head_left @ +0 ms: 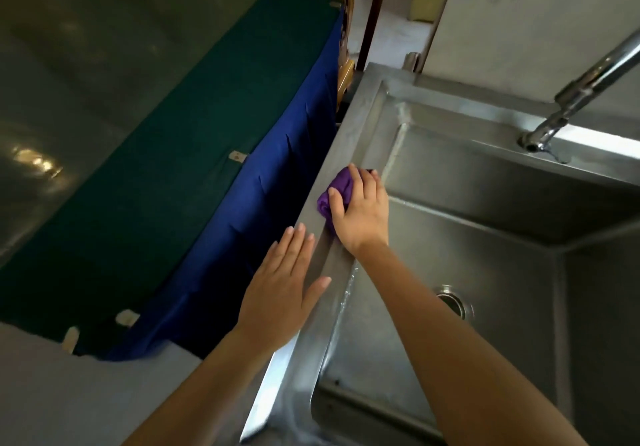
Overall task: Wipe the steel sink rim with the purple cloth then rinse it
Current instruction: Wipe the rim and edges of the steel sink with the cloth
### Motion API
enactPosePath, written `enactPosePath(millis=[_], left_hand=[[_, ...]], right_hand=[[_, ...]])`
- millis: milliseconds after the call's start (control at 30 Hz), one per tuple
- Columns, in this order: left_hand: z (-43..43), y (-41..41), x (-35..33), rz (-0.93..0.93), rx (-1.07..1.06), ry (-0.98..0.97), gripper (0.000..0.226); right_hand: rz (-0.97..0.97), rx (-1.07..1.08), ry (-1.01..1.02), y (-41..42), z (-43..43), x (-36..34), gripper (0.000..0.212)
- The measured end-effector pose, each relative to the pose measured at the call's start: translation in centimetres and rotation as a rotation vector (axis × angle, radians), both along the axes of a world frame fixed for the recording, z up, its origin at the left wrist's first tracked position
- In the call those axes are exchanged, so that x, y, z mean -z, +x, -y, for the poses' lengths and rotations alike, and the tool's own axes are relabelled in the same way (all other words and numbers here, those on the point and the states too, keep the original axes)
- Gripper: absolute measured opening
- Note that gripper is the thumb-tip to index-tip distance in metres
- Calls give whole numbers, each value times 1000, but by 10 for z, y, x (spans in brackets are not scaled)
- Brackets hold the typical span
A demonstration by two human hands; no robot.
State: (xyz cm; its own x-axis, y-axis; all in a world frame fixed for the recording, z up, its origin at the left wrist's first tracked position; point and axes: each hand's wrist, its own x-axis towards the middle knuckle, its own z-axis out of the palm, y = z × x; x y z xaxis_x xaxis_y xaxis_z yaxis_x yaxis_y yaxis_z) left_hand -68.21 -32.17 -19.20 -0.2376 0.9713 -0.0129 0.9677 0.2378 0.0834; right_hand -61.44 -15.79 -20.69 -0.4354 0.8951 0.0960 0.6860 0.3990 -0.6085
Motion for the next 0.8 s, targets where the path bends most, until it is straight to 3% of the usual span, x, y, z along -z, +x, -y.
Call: enactPosePath(millis=[267,800], left_hand=[[91,25,3,67,-89,41,70],[192,70,1,114,-213,36,72]], right_hand=[[9,2,-37,17,89,-6,58],[182,-95,-102,46,209,-13,62]])
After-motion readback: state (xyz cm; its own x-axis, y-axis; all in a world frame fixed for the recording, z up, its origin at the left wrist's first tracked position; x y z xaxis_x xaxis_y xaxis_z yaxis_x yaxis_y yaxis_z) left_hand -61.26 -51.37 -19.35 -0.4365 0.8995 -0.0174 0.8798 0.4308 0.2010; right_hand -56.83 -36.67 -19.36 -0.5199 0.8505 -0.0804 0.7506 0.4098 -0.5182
